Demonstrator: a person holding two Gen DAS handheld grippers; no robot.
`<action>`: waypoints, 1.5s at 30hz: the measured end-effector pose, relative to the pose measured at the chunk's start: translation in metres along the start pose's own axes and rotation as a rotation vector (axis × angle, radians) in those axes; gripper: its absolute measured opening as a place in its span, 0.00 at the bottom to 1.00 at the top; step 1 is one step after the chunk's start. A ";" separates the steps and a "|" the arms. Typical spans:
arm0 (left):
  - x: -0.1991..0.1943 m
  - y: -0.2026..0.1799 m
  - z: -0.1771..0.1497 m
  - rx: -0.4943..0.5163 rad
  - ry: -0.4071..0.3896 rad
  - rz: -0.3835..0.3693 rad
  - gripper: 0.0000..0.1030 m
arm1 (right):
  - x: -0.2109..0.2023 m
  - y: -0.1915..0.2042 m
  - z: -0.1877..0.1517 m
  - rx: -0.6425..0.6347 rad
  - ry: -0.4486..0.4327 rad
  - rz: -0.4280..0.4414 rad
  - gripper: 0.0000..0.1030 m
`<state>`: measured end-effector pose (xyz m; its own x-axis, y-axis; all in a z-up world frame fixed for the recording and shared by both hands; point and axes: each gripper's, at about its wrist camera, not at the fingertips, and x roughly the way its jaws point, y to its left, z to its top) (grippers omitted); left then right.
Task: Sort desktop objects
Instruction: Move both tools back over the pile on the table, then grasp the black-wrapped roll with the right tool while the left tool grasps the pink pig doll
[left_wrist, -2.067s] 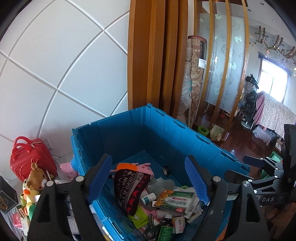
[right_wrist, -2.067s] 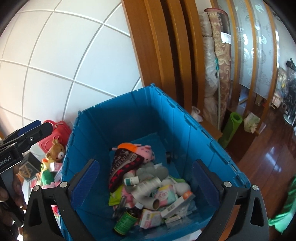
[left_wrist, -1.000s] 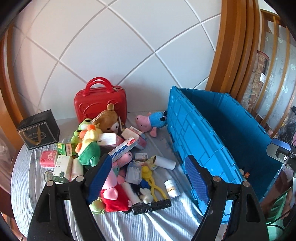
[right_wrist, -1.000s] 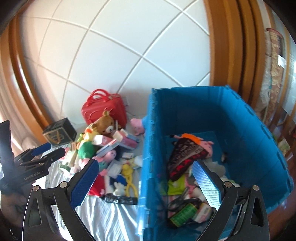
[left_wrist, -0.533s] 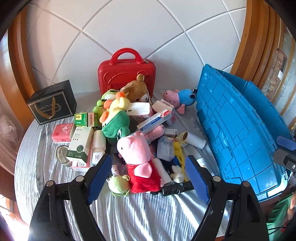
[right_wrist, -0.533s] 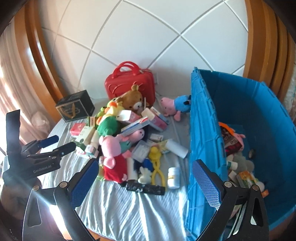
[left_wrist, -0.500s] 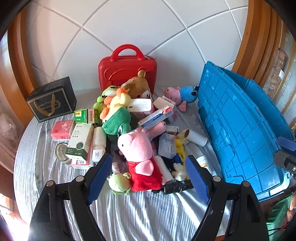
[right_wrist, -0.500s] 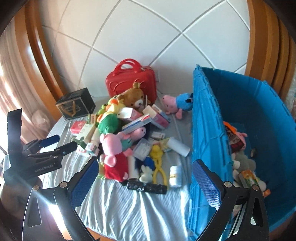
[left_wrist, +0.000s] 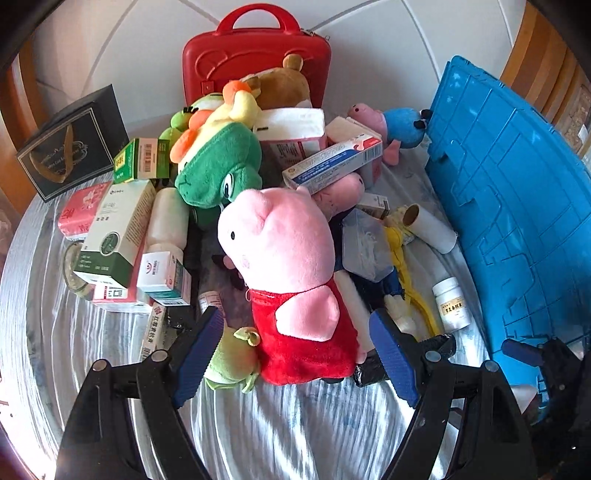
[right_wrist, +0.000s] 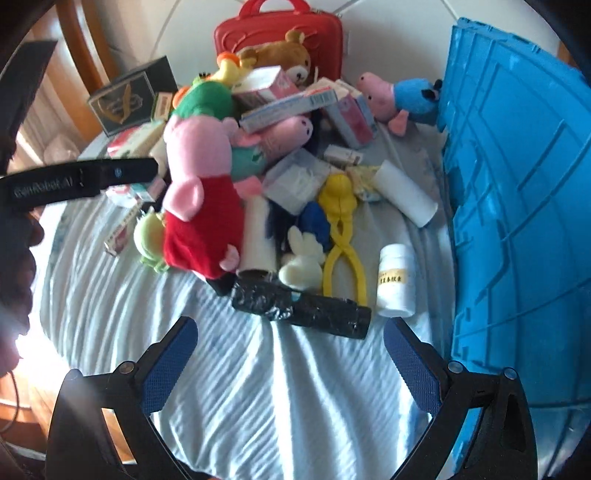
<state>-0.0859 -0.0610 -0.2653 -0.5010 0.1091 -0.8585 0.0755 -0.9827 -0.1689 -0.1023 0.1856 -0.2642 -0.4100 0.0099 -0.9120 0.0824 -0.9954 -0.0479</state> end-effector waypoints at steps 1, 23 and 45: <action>0.008 0.002 0.000 -0.004 0.011 0.004 0.78 | 0.013 -0.001 -0.002 -0.014 0.015 -0.011 0.99; 0.063 0.020 0.004 -0.036 0.066 -0.017 0.78 | 0.126 0.024 -0.025 -0.114 0.201 -0.012 0.57; 0.093 0.010 0.017 -0.092 0.071 0.007 0.70 | 0.127 0.014 -0.019 -0.073 0.192 -0.002 0.65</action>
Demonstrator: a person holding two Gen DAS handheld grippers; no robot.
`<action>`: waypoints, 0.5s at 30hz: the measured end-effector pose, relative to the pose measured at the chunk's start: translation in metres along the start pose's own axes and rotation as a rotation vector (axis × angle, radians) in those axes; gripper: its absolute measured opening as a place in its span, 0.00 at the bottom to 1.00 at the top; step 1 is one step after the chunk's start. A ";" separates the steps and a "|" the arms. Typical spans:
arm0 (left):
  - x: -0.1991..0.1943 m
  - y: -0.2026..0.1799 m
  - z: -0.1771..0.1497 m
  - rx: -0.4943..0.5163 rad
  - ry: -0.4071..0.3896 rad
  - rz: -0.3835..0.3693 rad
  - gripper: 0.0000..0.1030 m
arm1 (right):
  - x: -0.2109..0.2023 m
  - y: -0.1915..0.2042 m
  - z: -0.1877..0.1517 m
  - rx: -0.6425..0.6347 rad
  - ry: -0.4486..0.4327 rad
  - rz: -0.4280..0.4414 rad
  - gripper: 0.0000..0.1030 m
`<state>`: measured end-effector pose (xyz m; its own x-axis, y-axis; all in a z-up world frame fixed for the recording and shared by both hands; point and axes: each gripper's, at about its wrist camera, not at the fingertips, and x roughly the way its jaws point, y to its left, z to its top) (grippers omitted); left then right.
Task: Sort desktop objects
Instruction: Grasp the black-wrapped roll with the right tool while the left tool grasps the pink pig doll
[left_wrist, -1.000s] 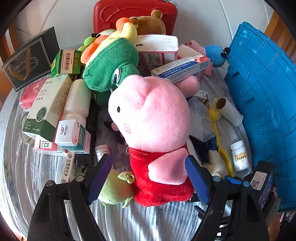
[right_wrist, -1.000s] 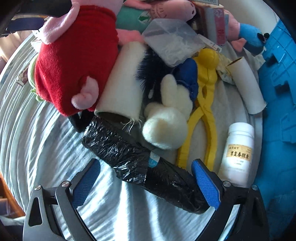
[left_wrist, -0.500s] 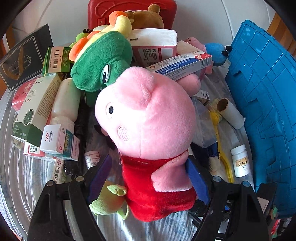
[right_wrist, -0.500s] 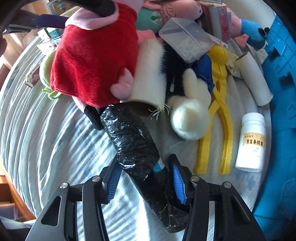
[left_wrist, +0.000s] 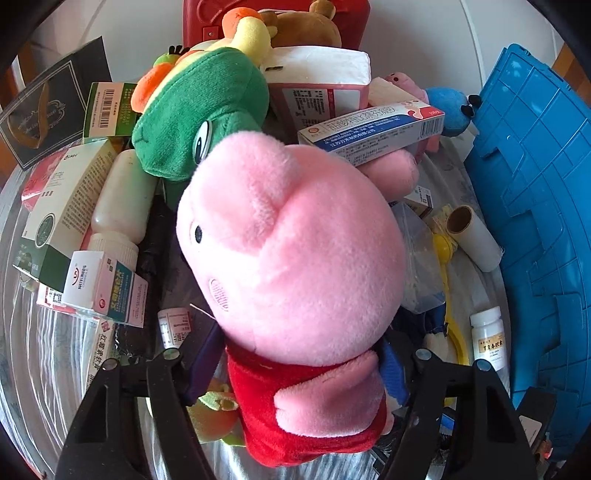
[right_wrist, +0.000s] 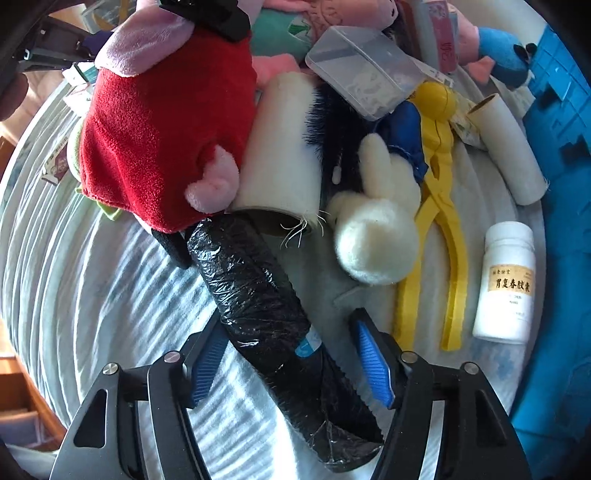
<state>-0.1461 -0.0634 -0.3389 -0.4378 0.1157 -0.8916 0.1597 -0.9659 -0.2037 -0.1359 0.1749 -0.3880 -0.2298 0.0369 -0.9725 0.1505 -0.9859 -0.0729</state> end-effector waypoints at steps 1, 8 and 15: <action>0.000 0.000 0.000 0.001 -0.001 0.000 0.70 | 0.000 -0.001 -0.001 0.004 -0.004 0.002 0.66; -0.002 0.002 -0.001 0.002 -0.010 0.000 0.67 | -0.002 0.000 -0.008 -0.005 -0.038 0.006 0.57; -0.008 0.003 -0.003 0.000 -0.022 0.001 0.58 | -0.009 0.003 -0.011 -0.029 -0.051 0.028 0.34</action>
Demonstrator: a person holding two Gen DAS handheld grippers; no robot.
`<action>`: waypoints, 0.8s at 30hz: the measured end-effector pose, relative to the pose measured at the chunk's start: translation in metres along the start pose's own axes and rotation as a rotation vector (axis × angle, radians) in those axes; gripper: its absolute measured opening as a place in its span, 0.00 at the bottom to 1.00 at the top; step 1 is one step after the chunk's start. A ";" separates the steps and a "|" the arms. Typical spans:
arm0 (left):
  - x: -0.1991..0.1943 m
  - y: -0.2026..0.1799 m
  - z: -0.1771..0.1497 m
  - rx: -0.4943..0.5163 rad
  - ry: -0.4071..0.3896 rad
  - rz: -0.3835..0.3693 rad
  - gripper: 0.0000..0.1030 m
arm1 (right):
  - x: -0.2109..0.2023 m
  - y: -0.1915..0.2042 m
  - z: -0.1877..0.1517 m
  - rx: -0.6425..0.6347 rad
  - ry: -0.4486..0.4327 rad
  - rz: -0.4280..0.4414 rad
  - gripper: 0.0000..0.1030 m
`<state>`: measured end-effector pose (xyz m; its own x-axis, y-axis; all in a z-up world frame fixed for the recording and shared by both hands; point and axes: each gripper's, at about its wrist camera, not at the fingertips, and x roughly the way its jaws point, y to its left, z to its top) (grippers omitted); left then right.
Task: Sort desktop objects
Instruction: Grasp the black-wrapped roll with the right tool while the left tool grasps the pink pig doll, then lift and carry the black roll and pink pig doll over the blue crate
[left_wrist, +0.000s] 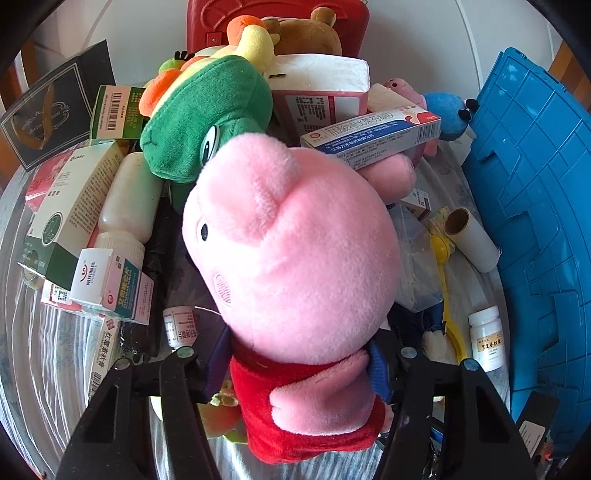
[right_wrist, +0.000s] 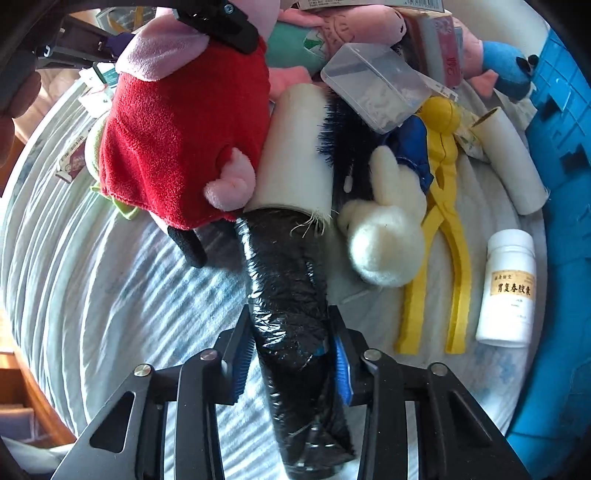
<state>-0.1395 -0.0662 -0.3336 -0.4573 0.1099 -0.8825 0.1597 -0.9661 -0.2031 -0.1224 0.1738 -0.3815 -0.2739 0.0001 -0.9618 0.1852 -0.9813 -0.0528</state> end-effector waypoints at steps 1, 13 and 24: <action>-0.001 0.000 -0.001 0.002 0.000 0.002 0.56 | -0.001 0.000 -0.001 0.003 -0.002 0.005 0.34; -0.040 0.012 -0.002 0.002 -0.052 0.009 0.53 | -0.032 -0.001 -0.010 0.033 -0.026 0.020 0.33; -0.084 0.015 -0.006 0.011 -0.103 0.006 0.53 | -0.078 0.019 0.002 0.030 -0.093 0.004 0.33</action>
<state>-0.0935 -0.0885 -0.2651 -0.5436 0.0805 -0.8355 0.1533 -0.9691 -0.1931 -0.0996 0.1546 -0.3064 -0.3602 -0.0200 -0.9327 0.1582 -0.9866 -0.0400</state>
